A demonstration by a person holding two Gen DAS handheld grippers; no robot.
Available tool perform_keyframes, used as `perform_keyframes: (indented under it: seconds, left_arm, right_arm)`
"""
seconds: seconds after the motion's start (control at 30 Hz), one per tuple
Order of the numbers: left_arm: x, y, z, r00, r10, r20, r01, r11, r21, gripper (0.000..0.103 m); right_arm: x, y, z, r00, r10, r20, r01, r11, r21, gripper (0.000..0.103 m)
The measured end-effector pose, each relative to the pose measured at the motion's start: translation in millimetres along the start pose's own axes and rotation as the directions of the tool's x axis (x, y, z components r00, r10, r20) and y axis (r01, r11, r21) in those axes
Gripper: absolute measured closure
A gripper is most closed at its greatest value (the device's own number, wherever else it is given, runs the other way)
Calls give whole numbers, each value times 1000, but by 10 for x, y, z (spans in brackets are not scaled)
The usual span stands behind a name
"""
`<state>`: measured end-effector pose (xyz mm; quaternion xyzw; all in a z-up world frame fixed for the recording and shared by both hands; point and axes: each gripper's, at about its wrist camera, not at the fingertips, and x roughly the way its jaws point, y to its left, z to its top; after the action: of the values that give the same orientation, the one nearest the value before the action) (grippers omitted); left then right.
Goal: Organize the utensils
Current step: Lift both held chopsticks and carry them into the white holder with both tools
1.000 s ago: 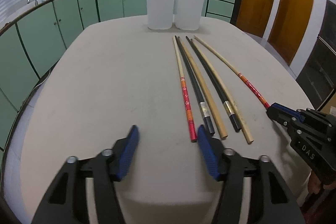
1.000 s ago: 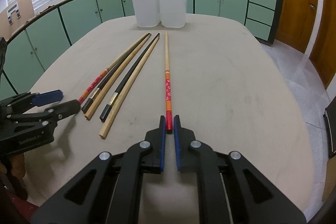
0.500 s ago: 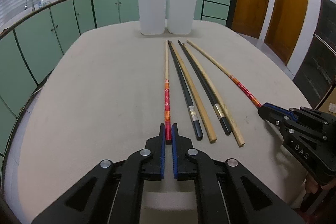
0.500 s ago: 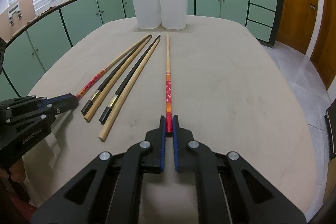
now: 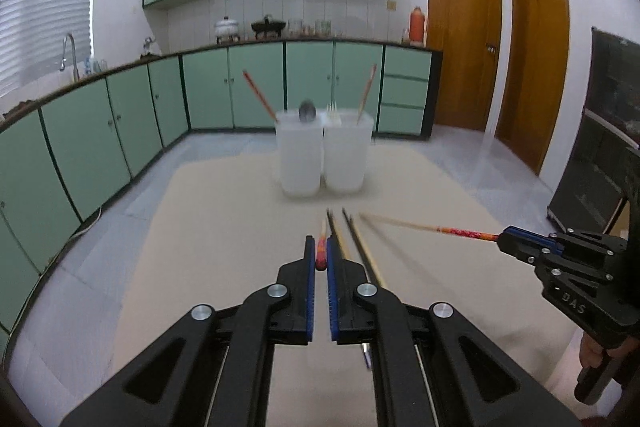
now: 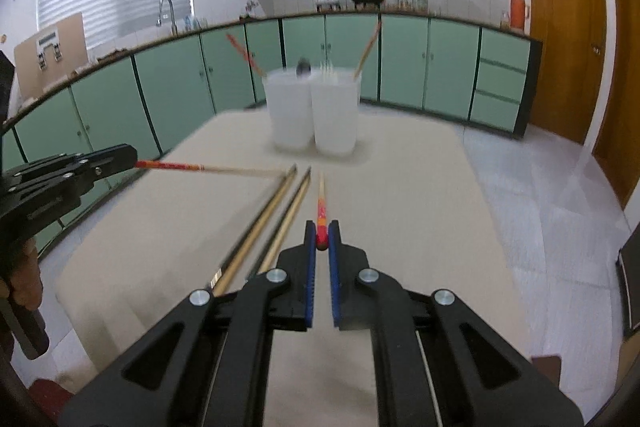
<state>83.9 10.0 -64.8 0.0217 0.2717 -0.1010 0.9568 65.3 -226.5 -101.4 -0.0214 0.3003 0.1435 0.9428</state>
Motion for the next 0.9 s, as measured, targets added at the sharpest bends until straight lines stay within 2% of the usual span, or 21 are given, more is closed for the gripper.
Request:
perform_keyframes:
  seconds: [0.17, 0.43, 0.73, 0.9]
  left_arm:
    - [5, 32, 242, 999, 2, 44, -3, 1000, 7, 98]
    - [30, 68, 598, 996, -10, 89, 8, 1000, 21, 98]
    - [50, 137, 883, 993, -55, 105, 55, 998, 10, 98]
    - [55, 187, 1035, 991, -63, 122, 61, 998, 18, 98]
  right_arm:
    - [-139, -65, 321, 998, 6, 65, -6, 1000, -5, 98]
    - [-159, -160, 858, 991, 78, 107, -80, 997, 21, 98]
    - [-59, -229, 1338, 984, 163, 69, -165, 986, 21, 98]
    - [-84, -317, 1600, 982, 164, 97, -166, 986, 17, 98]
